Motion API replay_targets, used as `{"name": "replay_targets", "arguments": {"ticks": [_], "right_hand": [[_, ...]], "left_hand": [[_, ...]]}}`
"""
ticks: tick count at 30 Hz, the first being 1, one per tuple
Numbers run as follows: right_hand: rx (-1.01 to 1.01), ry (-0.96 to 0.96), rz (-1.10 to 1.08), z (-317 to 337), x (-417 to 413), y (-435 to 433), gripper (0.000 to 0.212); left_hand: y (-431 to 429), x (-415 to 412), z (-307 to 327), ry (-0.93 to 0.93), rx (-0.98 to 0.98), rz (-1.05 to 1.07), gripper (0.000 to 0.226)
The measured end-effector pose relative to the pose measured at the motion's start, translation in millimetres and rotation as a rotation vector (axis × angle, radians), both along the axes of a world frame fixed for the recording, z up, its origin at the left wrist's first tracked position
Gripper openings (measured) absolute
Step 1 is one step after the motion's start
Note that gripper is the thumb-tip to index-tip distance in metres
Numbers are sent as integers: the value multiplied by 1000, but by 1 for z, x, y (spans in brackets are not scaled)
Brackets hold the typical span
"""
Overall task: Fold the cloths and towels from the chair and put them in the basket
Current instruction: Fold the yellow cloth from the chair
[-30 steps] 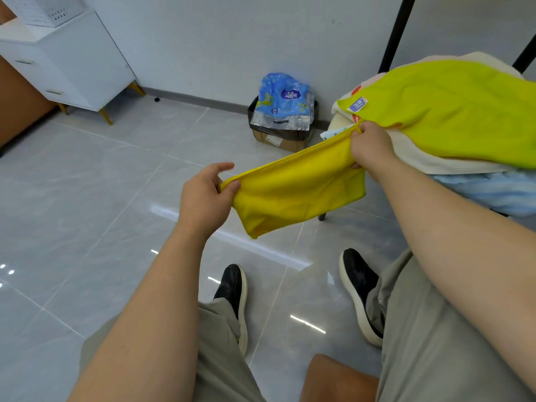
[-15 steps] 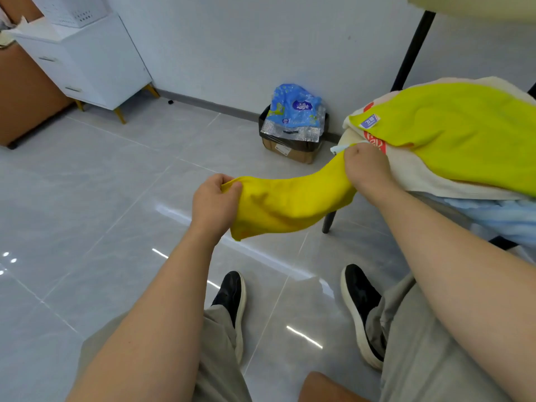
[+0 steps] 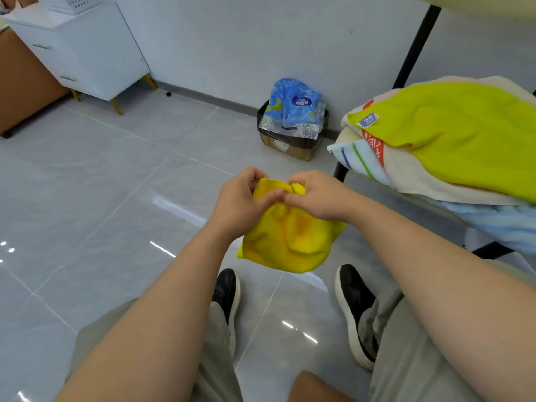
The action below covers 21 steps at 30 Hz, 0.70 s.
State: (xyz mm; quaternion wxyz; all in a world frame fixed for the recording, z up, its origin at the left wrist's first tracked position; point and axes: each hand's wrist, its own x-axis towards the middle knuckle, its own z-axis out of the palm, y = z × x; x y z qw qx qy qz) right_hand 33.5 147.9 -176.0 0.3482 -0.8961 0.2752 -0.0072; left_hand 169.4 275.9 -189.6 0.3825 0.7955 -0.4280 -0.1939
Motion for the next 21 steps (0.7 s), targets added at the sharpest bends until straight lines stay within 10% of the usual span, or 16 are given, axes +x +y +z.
{"name": "replay_targets", "arguments": {"ticks": [3,9,21], "right_hand": [[-38,-66,-89,4,-1,-7,31],[-154,-32,-224,6,-15,-37,32],[-202,44,-378,4,-25,-58,49]], "left_hand": [[2,6,-2,65,151,-119,50],[7,6,-4,-10,333,-149,14],[8,7,3,227,33,12,23]]}}
